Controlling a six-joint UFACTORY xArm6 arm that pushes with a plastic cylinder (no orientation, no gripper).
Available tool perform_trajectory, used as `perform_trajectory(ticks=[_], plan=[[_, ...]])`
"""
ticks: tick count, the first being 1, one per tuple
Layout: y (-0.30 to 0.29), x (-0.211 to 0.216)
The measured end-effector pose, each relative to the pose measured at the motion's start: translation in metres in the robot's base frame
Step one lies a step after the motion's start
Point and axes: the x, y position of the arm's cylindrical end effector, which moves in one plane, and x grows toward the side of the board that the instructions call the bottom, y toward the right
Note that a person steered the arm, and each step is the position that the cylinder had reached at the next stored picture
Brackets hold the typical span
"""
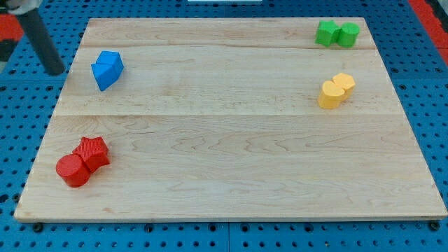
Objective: Separate the red circle from the red star
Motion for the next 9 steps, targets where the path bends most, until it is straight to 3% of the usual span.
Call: perform_trajectory(ticks=[2,4,6,8,9], plan=[[0.000,0.058],[0.000,0.151],[0.019,0.181],[0.123,0.181],[0.132,0.181]])
